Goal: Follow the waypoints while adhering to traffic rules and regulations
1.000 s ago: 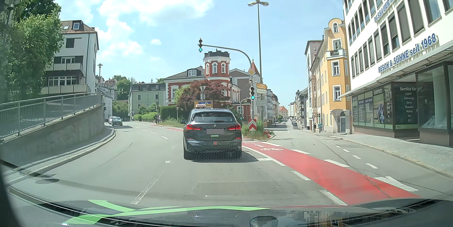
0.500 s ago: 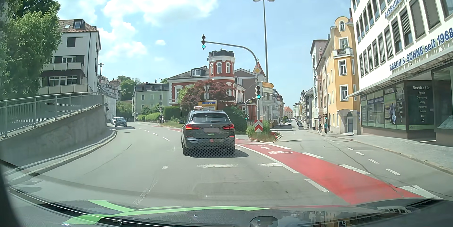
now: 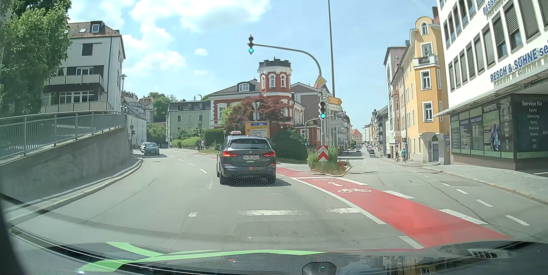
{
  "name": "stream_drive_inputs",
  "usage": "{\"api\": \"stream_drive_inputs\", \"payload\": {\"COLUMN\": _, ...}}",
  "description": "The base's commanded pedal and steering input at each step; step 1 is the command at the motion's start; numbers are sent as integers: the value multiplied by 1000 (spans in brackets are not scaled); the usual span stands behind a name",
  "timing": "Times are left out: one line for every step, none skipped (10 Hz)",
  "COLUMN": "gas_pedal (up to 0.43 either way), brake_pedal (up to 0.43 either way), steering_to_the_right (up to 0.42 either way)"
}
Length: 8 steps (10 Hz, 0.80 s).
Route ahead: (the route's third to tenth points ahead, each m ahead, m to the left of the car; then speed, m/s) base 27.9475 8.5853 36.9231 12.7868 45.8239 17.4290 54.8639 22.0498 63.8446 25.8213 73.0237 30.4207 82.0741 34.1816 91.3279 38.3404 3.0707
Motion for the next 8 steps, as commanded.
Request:
{"api": "stream_drive_inputs", "payload": {"gas_pedal": 260, "brake_pedal": 0, "steering_to_the_right": -80}}
{"api": "stream_drive_inputs", "payload": {"gas_pedal": 228, "brake_pedal": 0, "steering_to_the_right": -80}}
{"api": "stream_drive_inputs", "payload": {"gas_pedal": 209, "brake_pedal": 0, "steering_to_the_right": -83}}
{"api": "stream_drive_inputs", "payload": {"gas_pedal": 209, "brake_pedal": 0, "steering_to_the_right": -87}}
{"api": "stream_drive_inputs", "payload": {"gas_pedal": 209, "brake_pedal": 0, "steering_to_the_right": -89}}
{"api": "stream_drive_inputs", "payload": {"gas_pedal": 220, "brake_pedal": 0, "steering_to_the_right": -86}}
{"api": "stream_drive_inputs", "payload": {"gas_pedal": 220, "brake_pedal": 0, "steering_to_the_right": -82}}
{"api": "stream_drive_inputs", "payload": {"gas_pedal": 220, "brake_pedal": 0, "steering_to_the_right": -78}}
